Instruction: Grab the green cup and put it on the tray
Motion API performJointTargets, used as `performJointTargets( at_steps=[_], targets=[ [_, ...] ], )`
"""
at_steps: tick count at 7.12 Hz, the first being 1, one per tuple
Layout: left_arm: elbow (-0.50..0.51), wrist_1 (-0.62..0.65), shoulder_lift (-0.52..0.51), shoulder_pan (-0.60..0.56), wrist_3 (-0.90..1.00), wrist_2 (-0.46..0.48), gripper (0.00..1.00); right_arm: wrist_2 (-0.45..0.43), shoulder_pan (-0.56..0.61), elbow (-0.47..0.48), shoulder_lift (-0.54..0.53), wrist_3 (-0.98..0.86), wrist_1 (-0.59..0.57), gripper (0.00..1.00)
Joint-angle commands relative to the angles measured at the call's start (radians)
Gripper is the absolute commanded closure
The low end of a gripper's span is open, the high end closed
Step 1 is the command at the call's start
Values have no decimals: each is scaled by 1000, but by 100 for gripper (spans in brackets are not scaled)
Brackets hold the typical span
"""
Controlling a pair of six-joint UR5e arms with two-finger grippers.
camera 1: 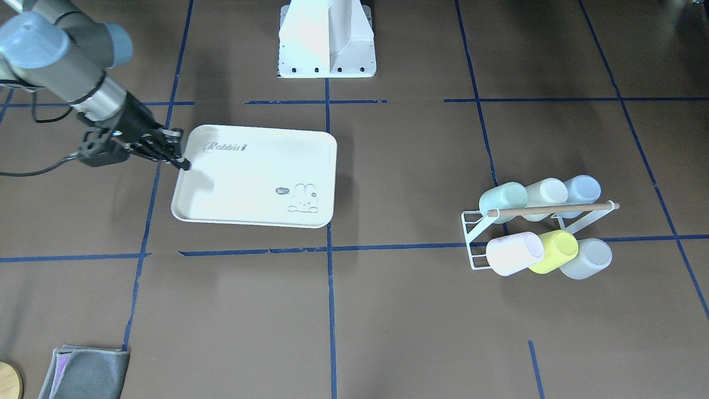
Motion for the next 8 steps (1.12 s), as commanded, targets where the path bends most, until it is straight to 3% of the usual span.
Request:
performJointTargets(
  at_steps=[1,2,8],
  targets=[
    [9,-2,-1,2,1,0,0,-94,-109,-3,108,15,-125,100],
    [10,-2,0,2,3,0,0,-98,-139,-3,134,15,-168,100],
    [10,-2,0,2,3,0,0,-125,-189,-48,176,15,-173,99]
  ],
)
